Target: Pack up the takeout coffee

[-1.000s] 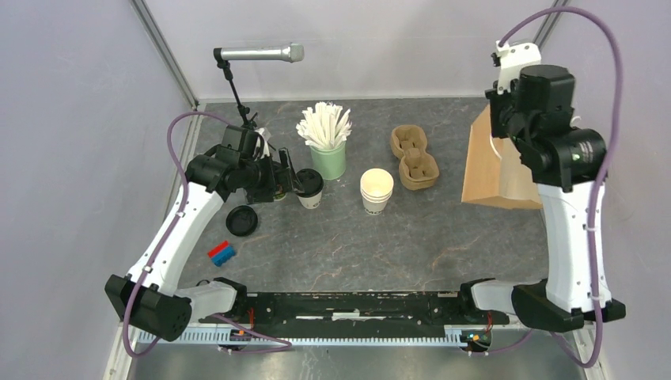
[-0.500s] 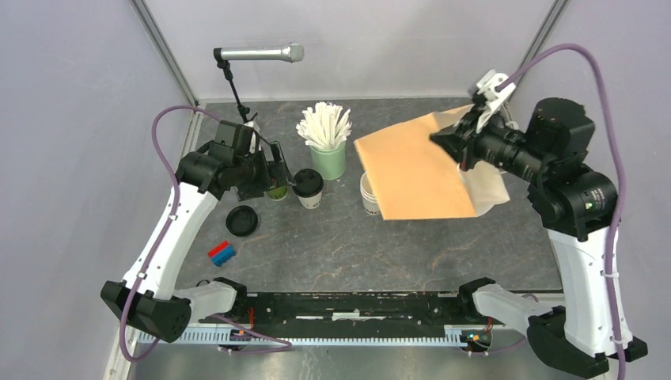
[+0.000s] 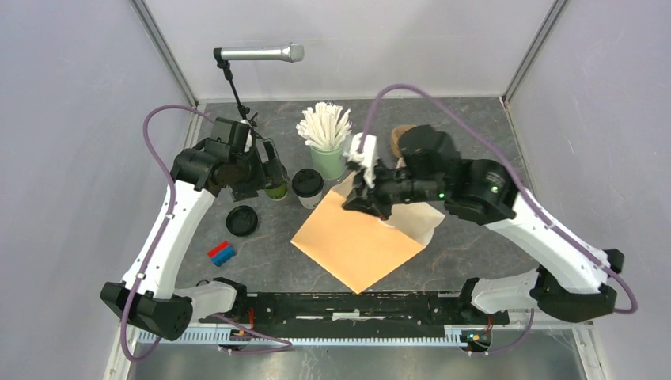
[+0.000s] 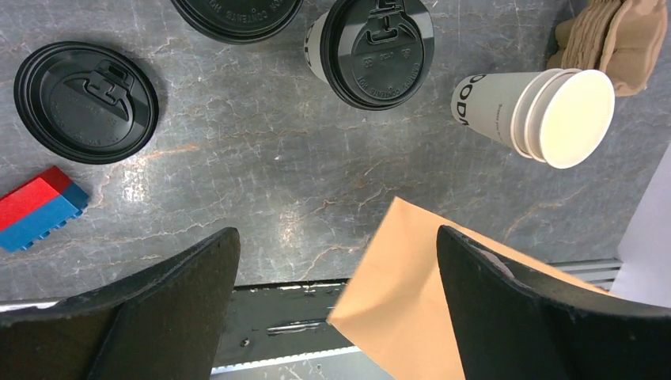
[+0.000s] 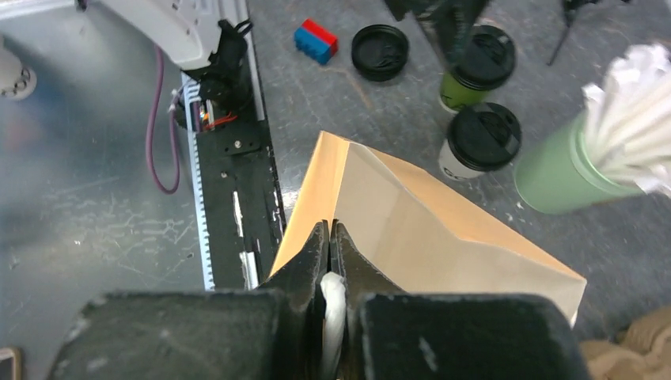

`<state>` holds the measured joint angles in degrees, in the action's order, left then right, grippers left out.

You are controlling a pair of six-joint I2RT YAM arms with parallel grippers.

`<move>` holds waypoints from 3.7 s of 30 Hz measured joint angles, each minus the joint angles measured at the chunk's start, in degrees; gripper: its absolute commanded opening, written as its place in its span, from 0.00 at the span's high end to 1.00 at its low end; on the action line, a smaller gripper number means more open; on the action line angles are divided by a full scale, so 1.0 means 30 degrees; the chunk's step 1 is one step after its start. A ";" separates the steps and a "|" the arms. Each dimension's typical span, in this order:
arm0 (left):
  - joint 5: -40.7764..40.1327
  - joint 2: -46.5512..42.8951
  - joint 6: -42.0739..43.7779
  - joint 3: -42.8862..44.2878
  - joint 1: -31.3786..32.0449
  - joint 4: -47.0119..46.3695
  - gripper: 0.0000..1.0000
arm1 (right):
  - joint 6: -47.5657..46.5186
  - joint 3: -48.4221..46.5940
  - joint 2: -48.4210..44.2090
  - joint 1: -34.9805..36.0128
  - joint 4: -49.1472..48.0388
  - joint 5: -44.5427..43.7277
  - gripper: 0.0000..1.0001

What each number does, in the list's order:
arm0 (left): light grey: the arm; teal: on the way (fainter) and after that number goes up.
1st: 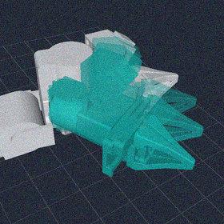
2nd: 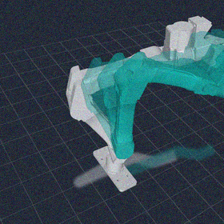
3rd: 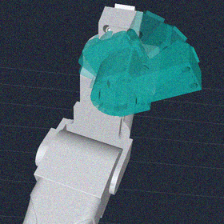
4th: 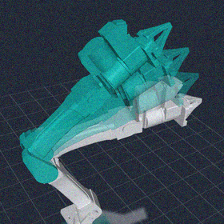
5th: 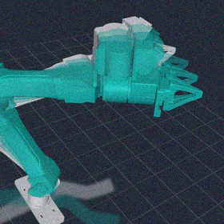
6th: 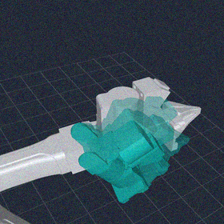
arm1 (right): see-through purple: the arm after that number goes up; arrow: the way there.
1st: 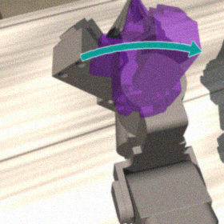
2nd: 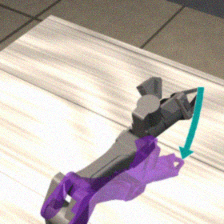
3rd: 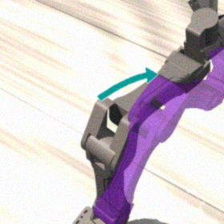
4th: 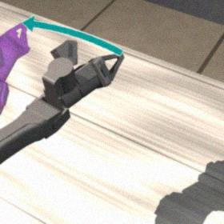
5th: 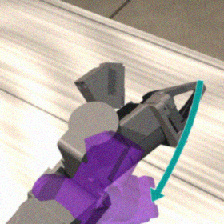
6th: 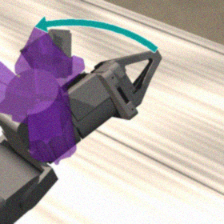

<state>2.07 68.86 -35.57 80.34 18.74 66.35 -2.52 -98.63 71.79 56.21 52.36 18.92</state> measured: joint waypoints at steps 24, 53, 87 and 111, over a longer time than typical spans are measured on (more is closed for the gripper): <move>0.3089 0.0117 0.0379 0.0364 -0.2601 0.1311 0.03 | -0.6965 -0.0284 0.5450 0.5850 0.0998 -0.5559 0.43; 0.6193 -0.0299 0.0240 0.1559 0.2302 0.2871 0.24 | -0.0058 0.1719 0.2652 -0.6819 -0.8291 -1.0826 0.38; 0.4291 0.1931 0.1399 0.2725 0.2696 0.2761 0.28 | -0.0124 0.3366 1.1584 -1.4287 -0.5042 -0.6375 0.41; 0.4284 0.1909 0.1421 0.2725 0.2696 0.2769 0.28 | -0.0160 0.2907 1.3172 -1.4411 -0.5486 -0.6076 0.47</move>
<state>14.92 74.59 -31.31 88.51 26.83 74.65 -3.01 -89.91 111.31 12.97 35.90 0.69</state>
